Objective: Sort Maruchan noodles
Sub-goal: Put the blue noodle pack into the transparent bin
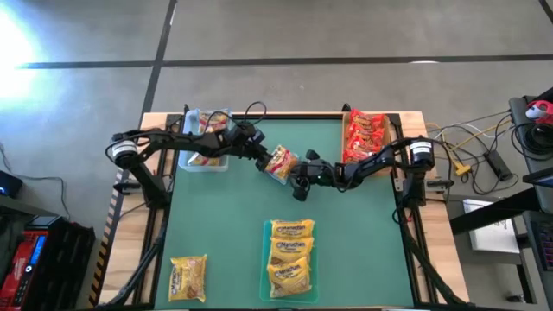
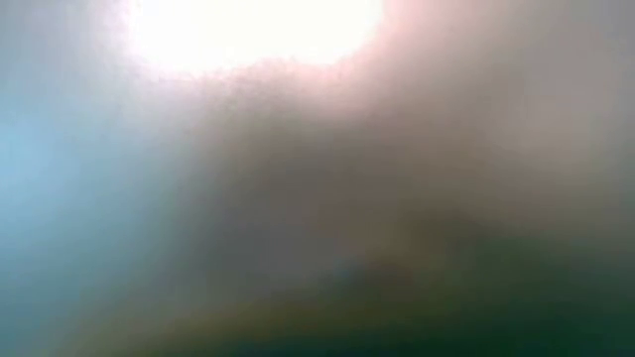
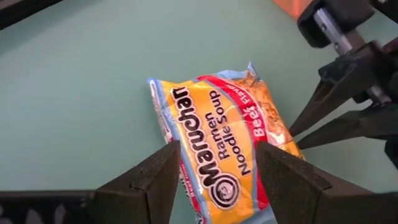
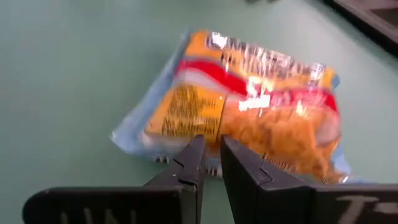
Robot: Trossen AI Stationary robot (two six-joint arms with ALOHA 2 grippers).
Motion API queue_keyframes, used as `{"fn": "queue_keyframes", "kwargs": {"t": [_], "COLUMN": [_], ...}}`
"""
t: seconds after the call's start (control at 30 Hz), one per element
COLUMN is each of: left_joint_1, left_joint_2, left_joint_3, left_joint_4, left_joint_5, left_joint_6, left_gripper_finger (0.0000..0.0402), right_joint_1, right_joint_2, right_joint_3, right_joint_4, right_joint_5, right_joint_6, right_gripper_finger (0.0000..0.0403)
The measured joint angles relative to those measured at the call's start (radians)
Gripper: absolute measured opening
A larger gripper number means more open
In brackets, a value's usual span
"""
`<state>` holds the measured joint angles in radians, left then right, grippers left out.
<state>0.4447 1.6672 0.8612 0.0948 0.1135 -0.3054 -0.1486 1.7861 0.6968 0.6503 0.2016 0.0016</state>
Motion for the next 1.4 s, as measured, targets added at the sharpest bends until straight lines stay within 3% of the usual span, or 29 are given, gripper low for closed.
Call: {"fn": "queue_keyframes", "kwargs": {"t": [0.43, 0.83, 1.03, 1.4], "left_joint_1": [0.006, 0.008, -0.01, -0.026], "left_joint_2": [0.05, 0.085, 0.12, 0.104], "left_joint_3": [-0.005, -0.007, -0.007, -0.007], "left_joint_4": [0.0, 0.005, 0.036, 0.04], "left_joint_5": [0.0, 0.061, 0.138, 0.187], "left_joint_6": [-0.015, -0.007, -0.026, -0.026], "left_gripper_finger": [0.0194, 0.0194, 0.0194, 0.0194], "right_joint_1": [-0.023, 0.035, 0.024, -0.001], "right_joint_2": [0.137, -0.033, -0.024, 0.001], "right_joint_3": [0.005, -0.001, -0.001, -0.02], "right_joint_4": [0.067, 0.043, 0.078, -0.001], "right_joint_5": [0.003, -0.01, 0.03, 0.038], "right_joint_6": [0.015, 0.022, -0.013, 0.006], "right_gripper_finger": [0.0042, 0.0042, 0.0042, 0.0043]}}
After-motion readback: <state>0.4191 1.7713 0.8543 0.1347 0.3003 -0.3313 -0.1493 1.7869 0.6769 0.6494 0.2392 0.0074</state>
